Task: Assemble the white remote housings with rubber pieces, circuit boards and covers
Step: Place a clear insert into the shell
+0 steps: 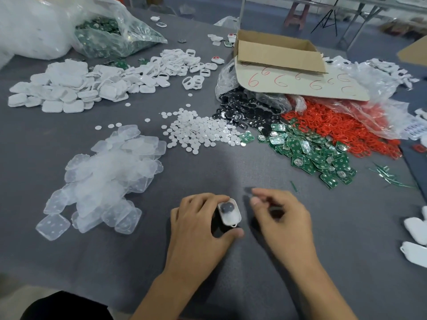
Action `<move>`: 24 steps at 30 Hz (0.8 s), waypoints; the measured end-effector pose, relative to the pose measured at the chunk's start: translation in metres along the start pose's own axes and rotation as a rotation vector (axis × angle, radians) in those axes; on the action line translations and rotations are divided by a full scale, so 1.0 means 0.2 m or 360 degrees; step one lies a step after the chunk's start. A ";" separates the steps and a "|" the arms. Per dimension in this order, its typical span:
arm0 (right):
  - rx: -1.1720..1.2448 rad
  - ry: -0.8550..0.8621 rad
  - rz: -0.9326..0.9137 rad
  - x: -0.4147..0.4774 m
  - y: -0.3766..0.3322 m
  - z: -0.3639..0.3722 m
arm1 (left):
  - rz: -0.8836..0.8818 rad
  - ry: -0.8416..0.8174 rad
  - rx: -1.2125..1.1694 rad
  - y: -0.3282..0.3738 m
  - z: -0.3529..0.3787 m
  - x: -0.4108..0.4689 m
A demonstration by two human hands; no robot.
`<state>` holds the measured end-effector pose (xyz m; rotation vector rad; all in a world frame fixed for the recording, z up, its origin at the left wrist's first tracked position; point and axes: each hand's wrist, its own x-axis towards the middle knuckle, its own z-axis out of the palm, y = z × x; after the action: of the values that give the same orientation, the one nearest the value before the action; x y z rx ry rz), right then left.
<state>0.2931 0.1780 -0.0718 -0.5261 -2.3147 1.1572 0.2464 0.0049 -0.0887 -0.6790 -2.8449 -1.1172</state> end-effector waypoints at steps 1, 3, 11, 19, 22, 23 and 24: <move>-0.0068 0.0126 0.0044 0.04 0.04 -0.04 | -0.0005 -0.0030 -0.0012 0.00 0.00 0.00; -0.0286 0.0291 0.0146 0.14 0.13 -0.14 | -0.0012 -0.0075 -0.0081 0.02 0.00 0.00; -0.0731 0.0461 0.0500 0.40 0.38 -0.27 | -0.0097 -0.0318 -0.0413 0.06 0.05 0.14; -0.0427 0.0819 0.0362 0.37 0.43 -0.29 | 0.0048 -0.0144 -0.0391 0.07 0.07 0.15; -0.0094 0.0938 0.0362 0.31 0.35 -0.29 | 0.0094 -0.0089 -0.0464 0.07 0.08 0.15; 0.0043 0.0880 0.0346 0.28 0.31 -0.29 | 0.0108 -0.0009 -0.0504 0.08 0.08 0.15; 0.0217 0.0758 0.0345 0.23 0.27 -0.27 | 0.0122 0.0106 -0.0537 0.09 0.08 0.14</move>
<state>0.2933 0.2674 -0.0761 -0.9083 -1.7929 1.1291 0.2298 0.0378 -0.0835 -0.7394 -2.5753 -1.5915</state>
